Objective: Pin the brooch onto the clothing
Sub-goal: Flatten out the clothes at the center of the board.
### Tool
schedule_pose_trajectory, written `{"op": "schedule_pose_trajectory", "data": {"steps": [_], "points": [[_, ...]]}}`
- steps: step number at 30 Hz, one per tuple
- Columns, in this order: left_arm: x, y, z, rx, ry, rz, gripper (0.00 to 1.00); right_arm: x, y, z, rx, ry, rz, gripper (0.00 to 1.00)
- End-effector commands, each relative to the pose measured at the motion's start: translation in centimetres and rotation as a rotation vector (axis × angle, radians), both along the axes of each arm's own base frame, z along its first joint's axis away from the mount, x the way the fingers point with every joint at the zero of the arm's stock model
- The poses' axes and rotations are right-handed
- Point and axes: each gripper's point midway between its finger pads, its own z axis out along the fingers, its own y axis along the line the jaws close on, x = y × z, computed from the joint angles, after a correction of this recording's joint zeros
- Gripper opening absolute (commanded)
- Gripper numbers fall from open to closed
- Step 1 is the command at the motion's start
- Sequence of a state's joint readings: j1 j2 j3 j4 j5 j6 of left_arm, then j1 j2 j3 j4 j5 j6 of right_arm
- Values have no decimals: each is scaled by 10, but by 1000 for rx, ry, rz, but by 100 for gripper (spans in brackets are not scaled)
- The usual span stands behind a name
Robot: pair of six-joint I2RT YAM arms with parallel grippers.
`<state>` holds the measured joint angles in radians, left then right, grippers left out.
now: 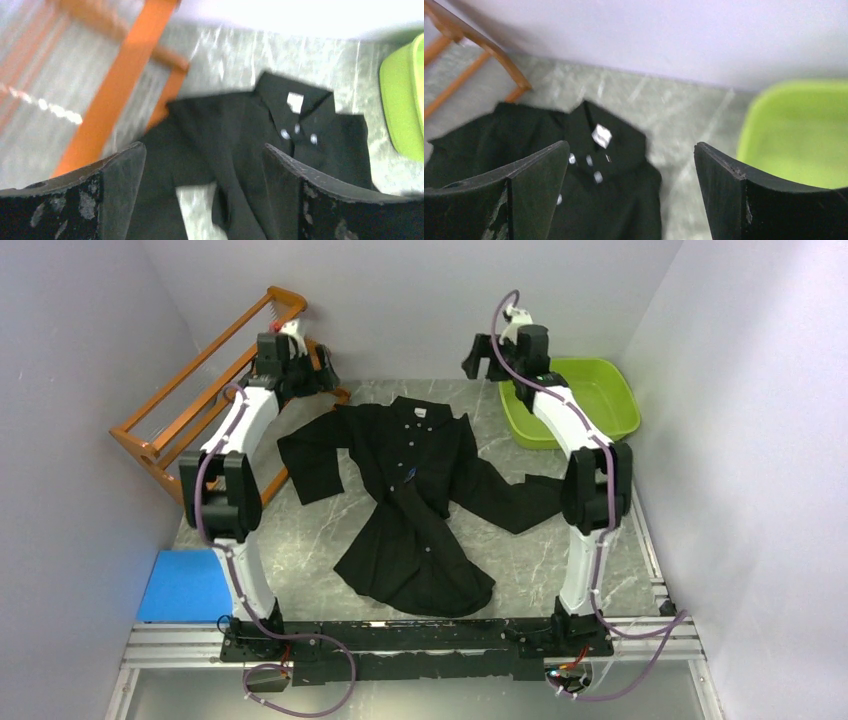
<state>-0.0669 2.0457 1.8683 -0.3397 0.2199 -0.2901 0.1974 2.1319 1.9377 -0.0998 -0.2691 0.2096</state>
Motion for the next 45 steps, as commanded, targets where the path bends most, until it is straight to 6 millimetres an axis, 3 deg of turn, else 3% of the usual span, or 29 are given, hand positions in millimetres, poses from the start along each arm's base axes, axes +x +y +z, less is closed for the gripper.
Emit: {"op": "schedule_pose_trajectory", "data": {"steps": [1, 4, 6, 9, 13, 18, 21, 26, 28, 31, 35, 36, 37, 39, 40, 45], "points": [[-60, -4, 50, -108, -83, 34, 94, -51, -21, 62, 54, -121, -66, 100], [-112, -11, 31, -186, -16, 22, 94, -104, -23, 58, 152, -87, -64, 100], [-151, -21, 7, -219, 77, -10, 94, -136, -21, 28, 206, 9, -50, 100], [-210, -36, -35, -220, 241, -46, 92, -184, -14, -35, 252, 209, -12, 100], [-286, -56, -95, -222, 436, -72, 93, -247, 1, -95, 309, 397, 106, 100], [-346, -57, -142, -203, 579, 9, 93, -321, -1, -140, 313, 576, 159, 100], [-373, -55, -162, -201, 647, 52, 92, -363, 0, -155, 323, 665, 186, 100], [-400, -43, -195, -134, 737, 160, 88, -414, 4, -177, 325, 791, 220, 97], [-403, -41, -206, -131, 756, 186, 78, -428, 10, -181, 343, 823, 245, 94], [-401, -43, -216, -148, 760, 198, 49, -441, 22, -185, 351, 843, 279, 87], [-394, -47, -210, -175, 726, 194, 5, -449, 35, -183, 368, 841, 327, 61], [-392, -47, -205, -179, 710, 198, 3, -449, 35, -182, 366, 836, 328, 54], [-392, -45, -198, -187, 695, 207, 3, -448, 35, -181, 364, 830, 331, 40], [-394, -40, -182, -195, 664, 238, 3, -445, 33, -179, 350, 816, 317, 4], [-396, -36, -174, -202, 650, 258, 3, -447, 31, -180, 339, 823, 304, 0], [-427, -16, -135, -267, 620, 382, 3, -453, 10, -188, 258, 844, 188, 0]]}}
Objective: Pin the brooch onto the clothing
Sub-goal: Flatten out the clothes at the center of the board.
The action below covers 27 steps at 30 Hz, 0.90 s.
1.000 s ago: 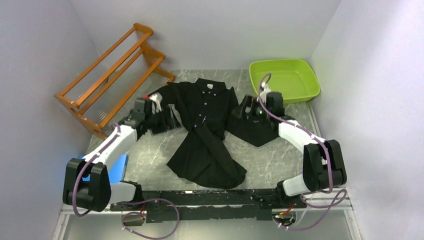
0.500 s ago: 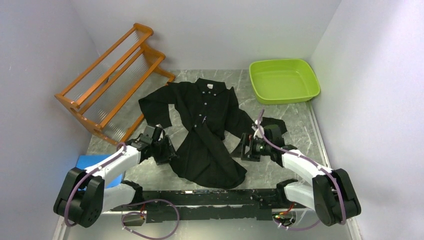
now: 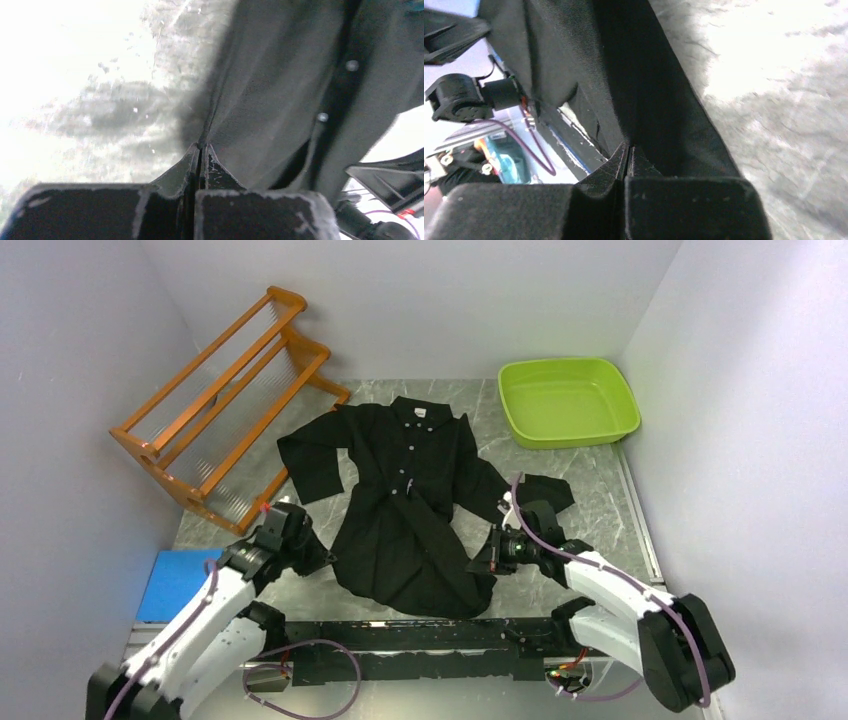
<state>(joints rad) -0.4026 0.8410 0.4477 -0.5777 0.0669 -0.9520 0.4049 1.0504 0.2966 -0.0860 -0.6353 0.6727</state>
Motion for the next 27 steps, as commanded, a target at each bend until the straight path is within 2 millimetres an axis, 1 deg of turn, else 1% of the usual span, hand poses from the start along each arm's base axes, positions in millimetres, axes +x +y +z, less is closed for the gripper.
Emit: {"op": "schedule_pose_trajectory", "data": {"steps": [1, 2, 3, 4, 6, 7, 8, 11, 13, 15, 16, 17, 18, 19, 20, 22, 24, 25, 26, 27], "points": [[-29, 19, 25, -12, 29, 151, 3, 4, -20, 2, -116, -26, -82, 0], [-32, 19, 31, -31, 18, 162, 3, 3, -26, 2, -142, -30, -106, 0], [-38, 21, 32, -31, 43, 181, 3, 4, -31, 2, -167, -39, -131, 0], [-45, 24, 36, -29, 63, 190, 3, 5, -37, 3, -191, -47, -158, 5], [-56, 30, 42, -13, 93, 211, 3, 7, -43, 7, -213, -73, -184, 40], [-61, 36, 48, 7, 99, 224, 3, 8, -45, 8, -219, -79, -196, 53], [-66, 44, 54, 29, 97, 243, 3, 7, -46, 7, -223, -78, -205, 59], [-76, 57, 71, 67, 87, 272, 3, 9, -55, 2, -267, -57, -256, 61], [-82, 63, 78, 94, 97, 277, 3, 14, -55, 5, -268, -73, -262, 61], [-86, 64, 81, 102, 105, 252, 3, 24, -53, 12, -260, -126, -266, 61], [-87, 62, 81, 102, 106, 232, 2, 33, -53, 16, -262, -170, -268, 61], [-88, 61, 81, 102, 107, 214, 7, 42, -54, 20, -272, -210, -272, 62], [-89, 62, 82, 108, 107, 207, 16, 53, -55, 24, -290, -244, -283, 67], [-89, 65, 83, 121, 101, 208, 30, 65, -57, 28, -307, -272, -295, 71], [-88, 68, 88, 132, 82, 213, 44, 76, -56, 32, -317, -291, -294, 74], [-86, 77, 98, 162, 42, 236, 67, 99, -56, 36, -329, -305, -293, 77], [-80, 83, 109, 181, -13, 233, 79, 121, -58, 35, -368, -318, -300, 80], [-76, 84, 115, 190, -39, 227, 91, 136, -62, 37, -399, -327, -317, 81], [-70, 81, 120, 191, -66, 204, 94, 148, -68, 35, -439, -334, -340, 82], [-60, 76, 126, 186, -103, 176, 94, 159, -77, 31, -492, -338, -368, 83]]}}
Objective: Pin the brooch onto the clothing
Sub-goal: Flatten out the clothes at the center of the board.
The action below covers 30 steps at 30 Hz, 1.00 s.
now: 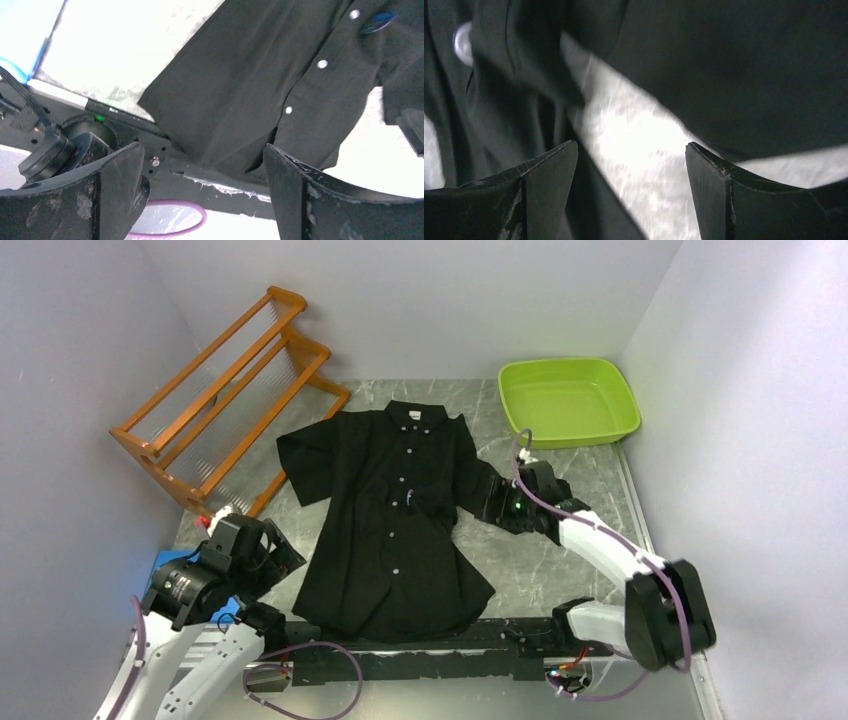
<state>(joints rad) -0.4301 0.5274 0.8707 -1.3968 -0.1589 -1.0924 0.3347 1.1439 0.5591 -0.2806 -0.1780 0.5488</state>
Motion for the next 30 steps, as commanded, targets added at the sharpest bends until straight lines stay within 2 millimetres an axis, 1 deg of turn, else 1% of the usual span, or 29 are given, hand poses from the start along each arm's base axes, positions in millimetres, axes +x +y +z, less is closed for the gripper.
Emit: {"op": "schedule_pose_trajectory", "data": {"steps": [1, 2, 4, 5, 7, 9, 11, 12, 13, 14, 15, 16, 17, 19, 21, 23, 24, 25, 27, 29, 30], "points": [[29, -1, 28, 56, -135, -72, 95, 75, -22, 17, -164, -171, -87, 84], [38, -9, 30, 46, -155, -108, 95, 85, -26, 15, -196, -181, -107, 84], [58, -27, 29, 20, -174, -172, 95, 102, -32, 1, -259, -166, -126, 85], [68, -37, 26, 3, -181, -211, 95, 108, -31, -6, -273, -151, -119, 86], [89, -59, 19, -29, -183, -286, 95, 119, -28, -21, -289, -122, -108, 87], [109, -82, 7, -70, -166, -358, 95, 128, -22, -34, -285, -86, -99, 87], [128, -101, -6, -100, -150, -416, 95, 134, -23, -45, -272, -55, -128, 82], [136, -109, -12, -110, -142, -434, 95, 135, -28, -51, -251, -36, -155, 78], [144, -115, -20, -114, -123, -445, 94, 135, -32, -55, -215, -18, -176, 71], [153, -119, -27, -113, -113, -453, 93, 133, -37, -57, -184, -8, -201, 61], [160, -123, -34, -114, -106, -458, 92, 133, -45, -56, -160, -7, -237, 26], [166, -125, -43, -107, -96, -457, 89, 131, -52, -54, -135, -7, -266, 7], [173, -125, -51, -103, -90, -451, 86, 126, -59, -54, -113, 4, -286, 1], [182, -125, -69, -129, -67, -438, 79, 120, -77, -53, -104, 13, -341, 0], [191, -121, -89, -164, -46, -409, 73, 115, -98, -48, -115, 4, -412, 0], [193, -111, -110, -189, -3, -367, 70, 112, -121, -39, -130, -31, -495, 0], [194, -106, -119, -192, 17, -348, 68, 112, -138, -30, -140, -58, -546, 0], [194, -101, -127, -192, 35, -333, 67, 114, -149, -25, -157, -76, -580, 0], [191, -93, -143, -186, 73, -307, 64, 125, -168, -6, -174, -127, -624, 0], [185, -84, -156, -188, 115, -270, 58, 136, -185, 9, -189, -151, -662, 0], [181, -78, -163, -184, 136, -245, 56, 139, -197, 15, -203, -156, -692, 0]]}}
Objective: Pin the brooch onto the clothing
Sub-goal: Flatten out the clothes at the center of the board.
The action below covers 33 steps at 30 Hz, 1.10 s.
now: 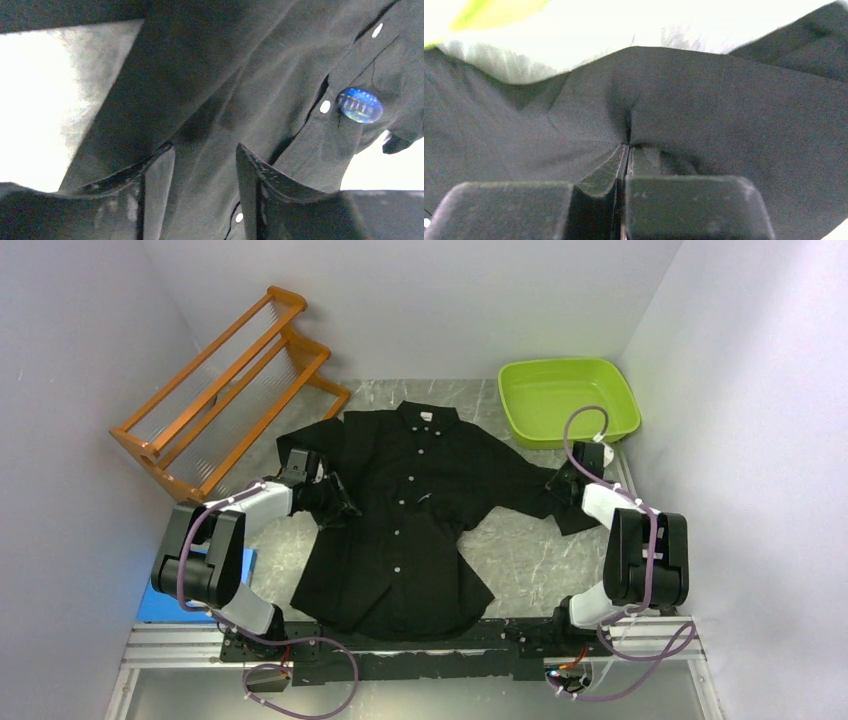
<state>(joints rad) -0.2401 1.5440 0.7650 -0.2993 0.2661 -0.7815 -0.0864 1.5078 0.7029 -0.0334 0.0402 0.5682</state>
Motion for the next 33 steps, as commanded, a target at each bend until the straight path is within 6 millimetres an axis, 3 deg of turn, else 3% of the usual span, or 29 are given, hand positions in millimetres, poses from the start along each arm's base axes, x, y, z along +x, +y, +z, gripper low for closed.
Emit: {"op": "schedule_pose_trajectory", "data": {"steps": [1, 4, 8, 9, 11, 13, 17, 21, 24, 29, 32, 33], "points": [[-15, 22, -39, 36, 80, 62, 53, 30, -50, 49, -89, -108, -134, 0], [-27, 38, -47, 46, 111, 131, 51, 41, -65, 65, -70, -166, -164, 0], [-37, 52, -47, 66, 110, 202, 41, 55, -56, 83, -58, -194, -66, 15], [-38, 55, -44, 70, 102, 210, 41, 55, -49, 89, -43, -214, -35, 27], [-36, 56, -35, 67, 75, 215, 46, 50, -40, 100, -30, -253, -3, 65], [-28, 55, -20, 61, 19, 186, 55, 40, -28, 111, -13, -285, 31, 82], [-8, 44, 21, 34, -121, 70, 70, 24, 27, 118, 87, -308, 196, 86], [29, 33, 57, 47, -250, -41, 73, 21, 100, 97, 132, -222, 409, 85], [66, 25, 68, 58, -266, -89, 72, 33, 139, 78, 99, -148, 525, 85], [136, 12, 71, 176, -277, -171, 77, 73, 170, 54, 0, -85, 594, 85], [166, 6, 52, 203, -234, -191, 77, 107, 180, 46, -29, -61, 608, 84], [174, 3, 38, 201, -212, -198, 76, 115, 183, 30, -29, -14, 618, 83]]}}
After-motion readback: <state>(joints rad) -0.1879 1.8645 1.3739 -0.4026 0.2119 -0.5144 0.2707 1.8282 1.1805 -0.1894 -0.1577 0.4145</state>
